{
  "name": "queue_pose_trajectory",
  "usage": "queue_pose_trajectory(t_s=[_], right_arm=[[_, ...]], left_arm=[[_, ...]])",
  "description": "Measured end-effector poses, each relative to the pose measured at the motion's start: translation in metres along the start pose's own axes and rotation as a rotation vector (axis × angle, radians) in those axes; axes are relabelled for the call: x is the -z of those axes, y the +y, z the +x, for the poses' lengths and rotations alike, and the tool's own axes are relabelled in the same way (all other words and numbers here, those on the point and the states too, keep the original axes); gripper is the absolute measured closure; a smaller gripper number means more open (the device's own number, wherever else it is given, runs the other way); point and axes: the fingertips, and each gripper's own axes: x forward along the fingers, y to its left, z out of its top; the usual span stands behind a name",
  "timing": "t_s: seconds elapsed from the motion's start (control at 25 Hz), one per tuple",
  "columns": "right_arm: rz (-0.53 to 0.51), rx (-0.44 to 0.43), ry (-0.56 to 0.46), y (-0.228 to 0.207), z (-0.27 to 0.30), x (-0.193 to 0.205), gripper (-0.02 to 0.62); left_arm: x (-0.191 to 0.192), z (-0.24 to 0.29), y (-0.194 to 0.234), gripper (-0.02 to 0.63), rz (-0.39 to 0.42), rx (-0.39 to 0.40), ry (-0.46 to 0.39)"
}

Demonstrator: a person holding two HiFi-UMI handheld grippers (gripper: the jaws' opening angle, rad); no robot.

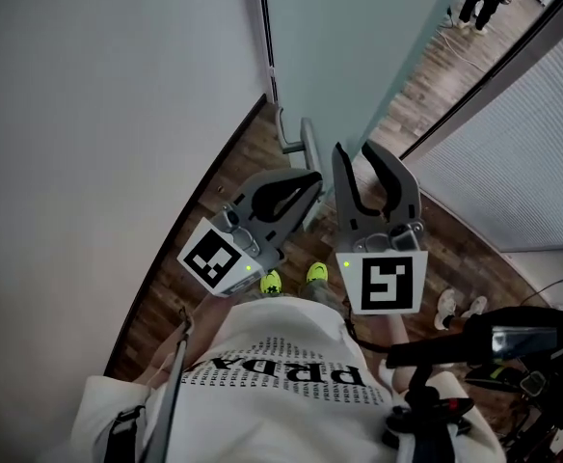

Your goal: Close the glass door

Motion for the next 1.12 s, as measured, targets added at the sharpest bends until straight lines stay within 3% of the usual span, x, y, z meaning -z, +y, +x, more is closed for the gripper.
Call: queue_pose_trajectory(t_s=[0.16,0.4,0.48,0.92,1.12], right_arm=[[-0.008,-0.005,0.009,-0.055,-0.014,0.021,0.512],[0.008,0.005,0.036,-0.212,-0.041,0.081,0.512],[0.003,0.025,0.044,-0.241,-0.038,0.087,0.513],[0.013,0.256,0.062,-0.269,-0.047,0.092,0.515],[0.002,0.352,0.090,-0.273,-0.054,0.096,0.515]], left_arm=[[0.002,0.062,-0.016,0.612,0.008,-0.019,-0.018],[0.022,0.210,-0.055,0.612,0.035,-0.024,-0.030],[0.024,0.230,-0.055,0.612,0.025,-0.026,-0.011],[0.020,0.202,-0.045,0.612,0.042,0.033,-0.024],[0.010,0.212,-0.043,0.612,0.092,0.128,-0.071]])
